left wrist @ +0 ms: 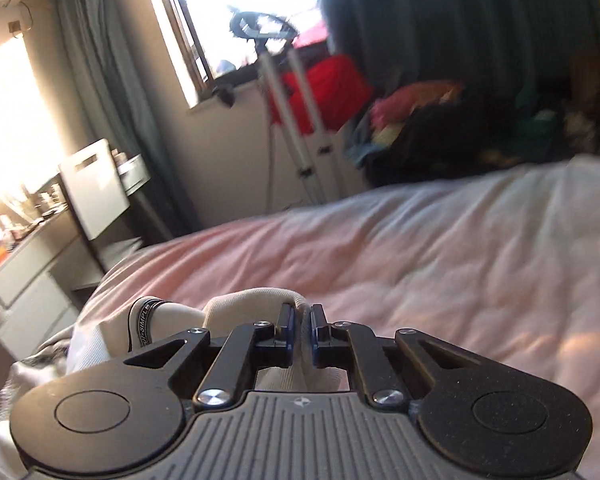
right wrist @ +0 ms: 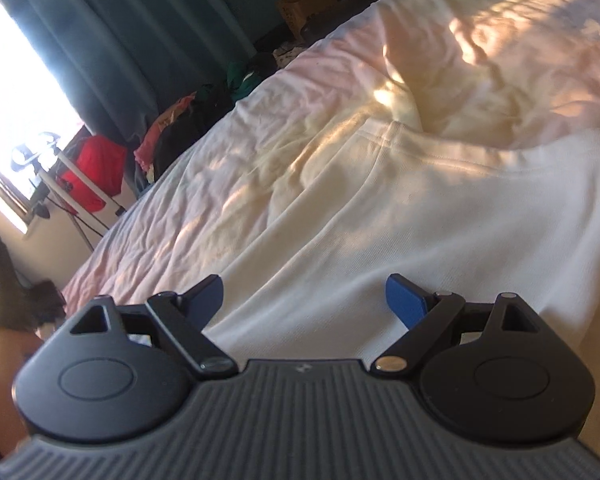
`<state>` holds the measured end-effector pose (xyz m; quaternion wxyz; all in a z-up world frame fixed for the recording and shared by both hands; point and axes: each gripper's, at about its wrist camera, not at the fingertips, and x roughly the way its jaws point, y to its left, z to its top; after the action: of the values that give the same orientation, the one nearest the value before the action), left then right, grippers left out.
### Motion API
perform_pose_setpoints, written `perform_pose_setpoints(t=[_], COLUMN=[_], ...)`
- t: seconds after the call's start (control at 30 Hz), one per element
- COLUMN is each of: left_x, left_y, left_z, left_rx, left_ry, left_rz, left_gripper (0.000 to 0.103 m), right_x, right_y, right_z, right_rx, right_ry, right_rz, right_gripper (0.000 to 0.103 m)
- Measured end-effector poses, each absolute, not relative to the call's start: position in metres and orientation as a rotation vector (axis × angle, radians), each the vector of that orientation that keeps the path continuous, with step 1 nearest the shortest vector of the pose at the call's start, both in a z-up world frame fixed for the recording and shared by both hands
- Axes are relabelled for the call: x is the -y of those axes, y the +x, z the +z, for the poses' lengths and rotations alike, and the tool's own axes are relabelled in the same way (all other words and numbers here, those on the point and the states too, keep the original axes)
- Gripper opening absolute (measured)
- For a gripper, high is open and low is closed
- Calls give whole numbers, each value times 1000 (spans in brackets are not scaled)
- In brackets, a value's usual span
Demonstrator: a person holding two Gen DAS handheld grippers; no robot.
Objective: Fold clothes
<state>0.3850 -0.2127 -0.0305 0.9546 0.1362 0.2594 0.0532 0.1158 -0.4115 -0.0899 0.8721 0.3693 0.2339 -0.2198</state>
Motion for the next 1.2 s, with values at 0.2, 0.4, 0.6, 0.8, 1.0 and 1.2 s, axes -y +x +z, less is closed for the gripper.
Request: perform_pose_setpoints(t=[0.2,0.4,0.6,0.8,1.0,1.2], left_x=[281,334,310,211,99,24], left_y=[337,299,270,217,160,120], left_z=[41,32,6,-15,-30,-41], left_rx=[-278,-247,-334,-428,-487,-523], left_ry=[200,150,151,92,57,-57], left_rz=[-235,-520,-534,-419,-224,-183], left_gripper=[8,35,68,75,78,80], right_x=[416,418,420,417,414,404], right_y=[109,109,109,110,112,116], right_z=[-86,-88,-92,-90,-87,-79], right_rx=[-463,-459,-469,-470,-477,-497], right_ry=[779,776,783,811,843,927], right_rz=[-484,-506,-497,-422,-311,-92], right_gripper=[90,90,90,90,90,90])
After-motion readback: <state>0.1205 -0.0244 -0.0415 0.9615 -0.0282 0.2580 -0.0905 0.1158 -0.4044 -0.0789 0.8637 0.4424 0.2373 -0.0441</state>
